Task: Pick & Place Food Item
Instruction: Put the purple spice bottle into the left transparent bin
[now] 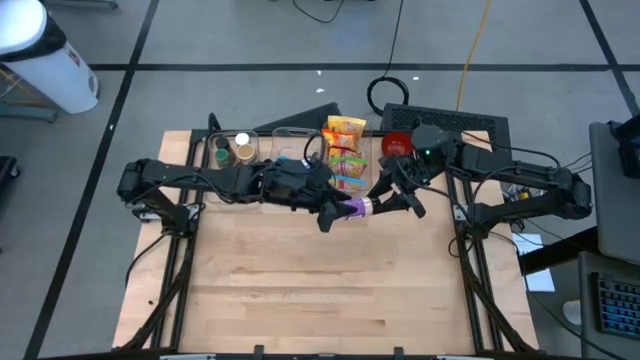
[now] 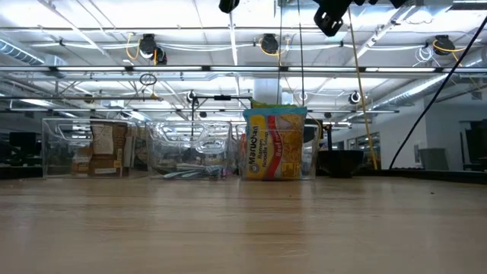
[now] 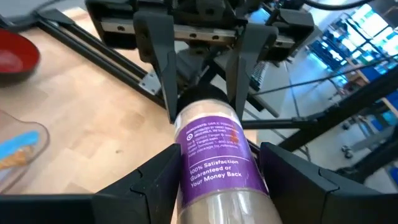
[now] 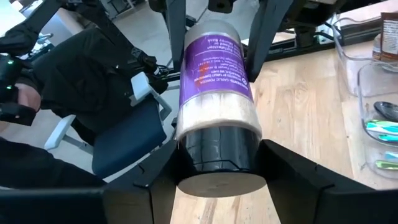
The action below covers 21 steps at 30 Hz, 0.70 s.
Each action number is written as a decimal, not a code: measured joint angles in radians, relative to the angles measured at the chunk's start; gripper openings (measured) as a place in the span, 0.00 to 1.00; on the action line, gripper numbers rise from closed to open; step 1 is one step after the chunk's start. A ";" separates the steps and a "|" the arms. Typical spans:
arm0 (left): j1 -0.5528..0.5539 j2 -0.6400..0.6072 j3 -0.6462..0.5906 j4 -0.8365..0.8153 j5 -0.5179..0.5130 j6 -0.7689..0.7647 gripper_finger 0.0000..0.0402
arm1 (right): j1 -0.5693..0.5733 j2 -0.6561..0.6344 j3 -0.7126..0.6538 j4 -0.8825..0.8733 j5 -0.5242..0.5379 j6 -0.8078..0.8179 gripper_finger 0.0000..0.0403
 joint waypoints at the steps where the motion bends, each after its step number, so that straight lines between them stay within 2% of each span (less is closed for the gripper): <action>1: 0.000 0.000 0.000 -0.003 0.011 -0.007 0.56 | 0.000 0.000 0.000 0.001 -0.003 -0.002 0.48; 9: 0.000 0.000 0.000 -0.088 0.080 -0.058 0.56 | 0.000 0.000 0.001 0.067 0.004 0.025 0.48; 21: -0.002 0.000 0.000 -0.101 0.083 -0.059 0.56 | 0.000 0.006 0.002 0.066 0.003 0.027 0.47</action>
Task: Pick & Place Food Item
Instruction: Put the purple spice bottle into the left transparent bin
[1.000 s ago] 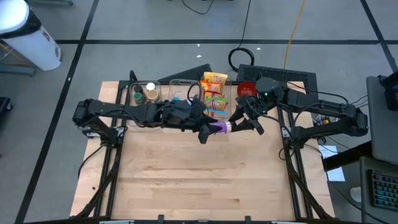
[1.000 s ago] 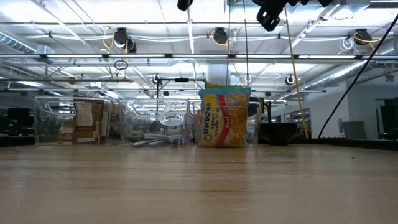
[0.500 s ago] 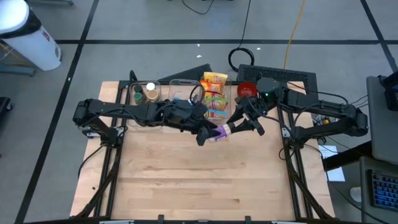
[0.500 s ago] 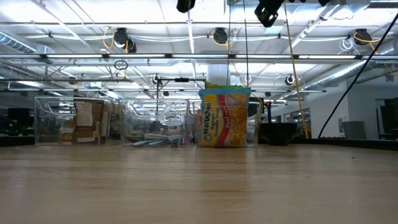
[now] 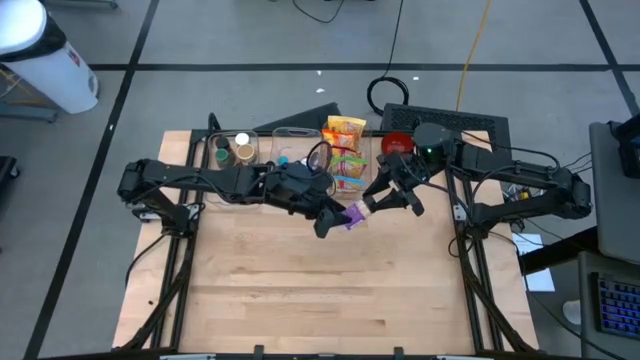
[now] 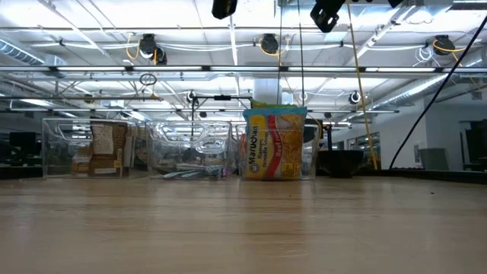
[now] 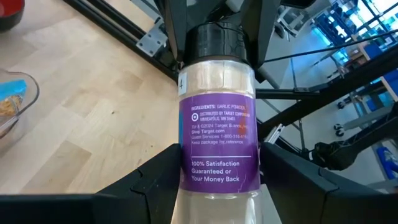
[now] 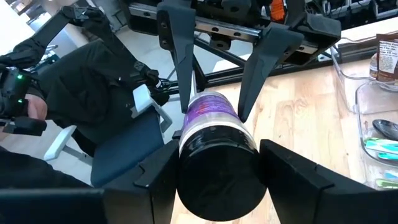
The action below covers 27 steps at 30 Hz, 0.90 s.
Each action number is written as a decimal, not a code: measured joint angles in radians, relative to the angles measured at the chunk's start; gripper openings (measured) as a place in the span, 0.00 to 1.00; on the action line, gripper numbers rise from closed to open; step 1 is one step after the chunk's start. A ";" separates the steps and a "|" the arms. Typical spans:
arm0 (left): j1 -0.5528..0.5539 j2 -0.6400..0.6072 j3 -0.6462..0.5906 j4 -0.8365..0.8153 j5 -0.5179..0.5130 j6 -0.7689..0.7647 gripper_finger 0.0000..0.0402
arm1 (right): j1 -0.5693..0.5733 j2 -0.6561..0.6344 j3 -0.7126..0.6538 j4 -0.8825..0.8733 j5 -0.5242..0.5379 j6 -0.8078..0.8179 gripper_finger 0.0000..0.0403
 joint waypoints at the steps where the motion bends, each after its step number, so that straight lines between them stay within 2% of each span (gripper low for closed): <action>1: 0.000 0.000 0.000 0.000 -0.001 0.005 0.56 | 0.000 0.000 0.000 -0.001 0.000 0.000 0.47; 13: 0.027 -0.001 -0.001 0.041 -0.013 0.035 0.56 | -0.001 0.001 0.000 -0.025 0.009 0.004 0.47; 19: 0.057 -0.002 0.000 0.083 0.057 0.044 0.56 | -0.001 0.001 -0.001 -0.036 0.006 -0.003 0.47; 23: 0.075 -0.002 0.000 0.066 0.056 0.045 0.55 | 0.000 0.001 -0.001 -0.042 0.003 -0.003 0.47; 27: 0.099 -0.010 0.000 0.061 0.056 0.049 0.50 | 0.000 0.001 -0.001 -0.060 0.002 -0.008 0.47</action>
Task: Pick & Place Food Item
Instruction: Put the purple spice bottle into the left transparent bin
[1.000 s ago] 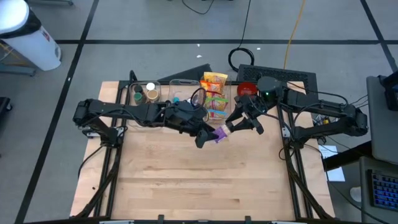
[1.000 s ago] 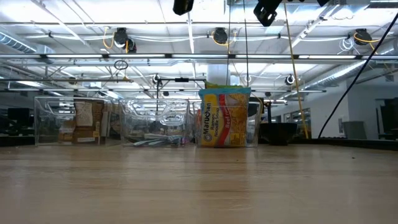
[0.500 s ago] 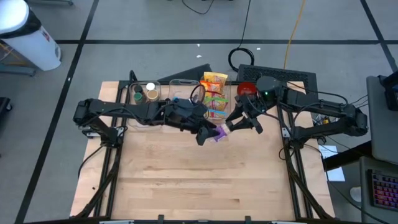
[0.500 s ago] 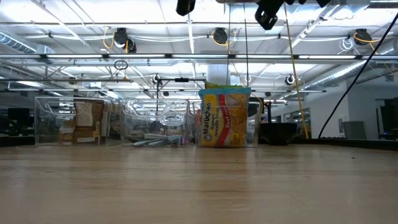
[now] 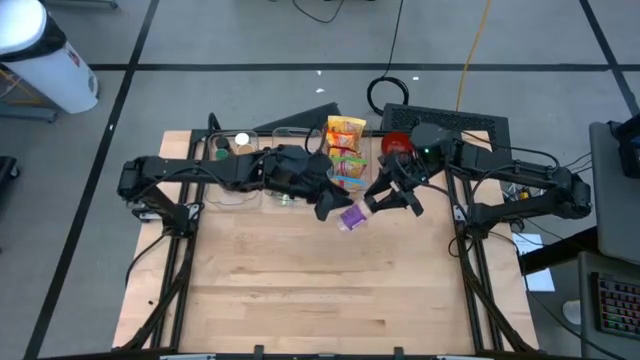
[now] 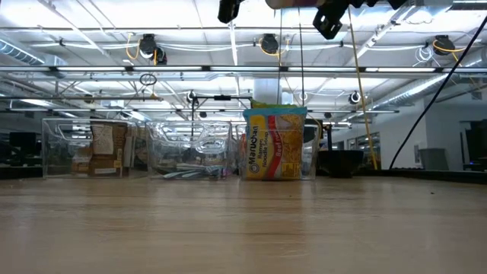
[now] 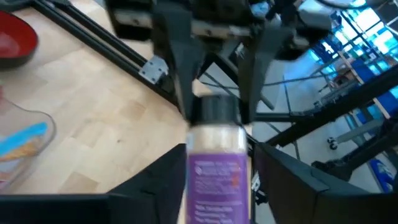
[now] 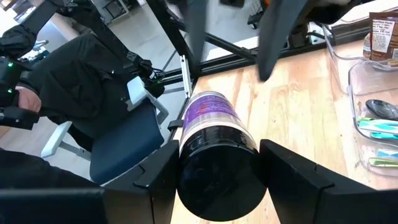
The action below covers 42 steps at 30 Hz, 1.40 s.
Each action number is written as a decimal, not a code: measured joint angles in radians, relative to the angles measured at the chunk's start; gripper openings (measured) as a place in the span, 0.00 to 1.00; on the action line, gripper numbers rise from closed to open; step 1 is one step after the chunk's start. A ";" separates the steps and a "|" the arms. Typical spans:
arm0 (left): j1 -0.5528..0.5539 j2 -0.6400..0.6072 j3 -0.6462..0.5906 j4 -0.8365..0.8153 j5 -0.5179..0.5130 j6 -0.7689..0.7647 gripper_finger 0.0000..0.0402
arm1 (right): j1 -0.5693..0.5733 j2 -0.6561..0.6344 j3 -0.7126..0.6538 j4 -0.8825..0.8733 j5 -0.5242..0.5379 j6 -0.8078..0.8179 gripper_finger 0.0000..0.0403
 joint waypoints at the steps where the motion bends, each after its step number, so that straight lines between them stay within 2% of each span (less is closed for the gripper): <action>1: 0.007 -0.001 0.001 -0.001 0.000 0.002 0.47 | 0.000 0.000 0.000 -0.004 0.000 -0.004 0.47; 10: 0.043 0.000 0.001 -0.023 0.025 0.051 0.07 | 0.000 0.000 0.000 -0.021 -0.002 -0.022 0.47; 13: 0.053 0.000 0.001 -0.031 0.078 0.041 0.02 | 0.000 0.000 0.000 -0.021 -0.002 -0.022 0.47; 16: 0.067 0.000 0.001 -0.039 0.156 0.008 0.09 | 0.001 0.000 0.000 -0.021 -0.003 -0.023 0.47; 27: 0.073 0.000 0.001 -0.038 0.236 -0.072 0.47 | 0.001 0.000 0.000 -0.014 -0.003 -0.027 0.47; 34: 0.032 0.000 0.001 -0.038 0.185 -0.094 0.66 | 0.001 0.000 0.000 -0.012 -0.003 -0.027 0.47; 42: 0.007 0.033 0.002 -0.038 0.131 -0.091 0.82 | 0.001 0.000 0.000 0.001 -0.003 -0.011 0.47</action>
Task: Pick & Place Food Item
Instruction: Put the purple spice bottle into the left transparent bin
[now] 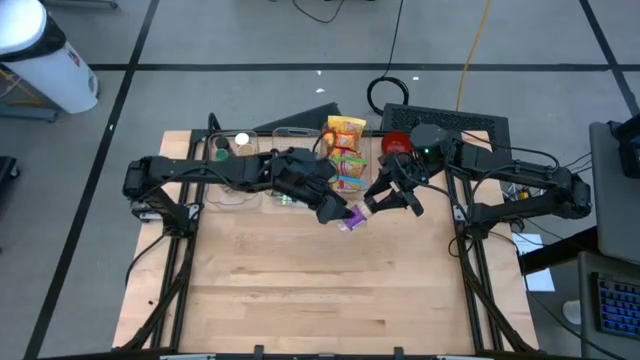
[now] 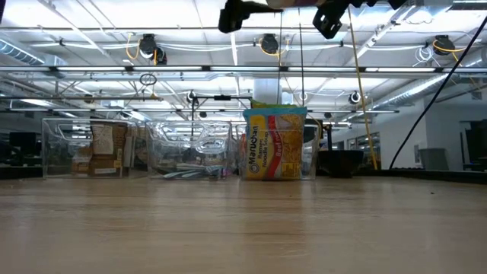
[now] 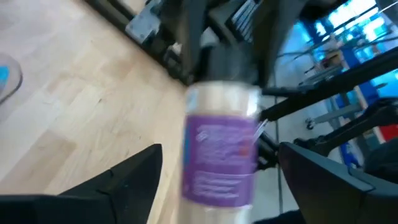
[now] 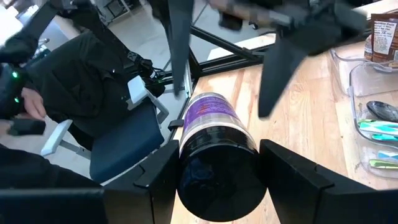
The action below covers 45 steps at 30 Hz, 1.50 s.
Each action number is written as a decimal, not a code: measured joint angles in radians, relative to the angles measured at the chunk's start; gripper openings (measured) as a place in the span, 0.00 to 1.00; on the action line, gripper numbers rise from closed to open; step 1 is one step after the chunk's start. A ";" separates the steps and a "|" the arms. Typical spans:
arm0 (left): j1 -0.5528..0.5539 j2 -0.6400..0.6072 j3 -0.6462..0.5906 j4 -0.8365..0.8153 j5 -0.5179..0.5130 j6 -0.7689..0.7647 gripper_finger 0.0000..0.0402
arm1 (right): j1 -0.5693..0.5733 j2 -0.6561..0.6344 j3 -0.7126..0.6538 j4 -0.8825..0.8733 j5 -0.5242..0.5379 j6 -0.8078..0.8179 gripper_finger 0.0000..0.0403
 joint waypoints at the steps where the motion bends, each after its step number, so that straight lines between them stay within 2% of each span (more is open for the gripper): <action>1: 0.000 0.011 -0.001 -0.005 0.002 0.003 0.83 | 0.000 0.000 0.000 0.004 0.000 0.009 0.47; 11: -0.018 0.083 -0.001 0.043 -0.003 0.024 0.87 | 0.000 0.000 -0.001 0.035 -0.023 0.042 0.47; 27: -0.037 0.088 -0.001 0.078 -0.010 0.026 0.86 | 0.000 0.000 0.000 0.046 -0.025 0.042 0.47; 30: -0.037 0.088 -0.001 0.081 -0.010 0.026 0.81 | 0.000 0.000 0.000 0.047 -0.025 0.042 0.47; 39: -0.037 0.088 -0.001 0.083 -0.010 0.030 0.56 | 0.000 0.000 0.000 0.047 -0.023 0.038 0.47; 45: -0.037 0.088 -0.001 0.083 -0.011 0.046 0.49 | 0.000 0.000 0.000 0.048 -0.022 0.037 0.47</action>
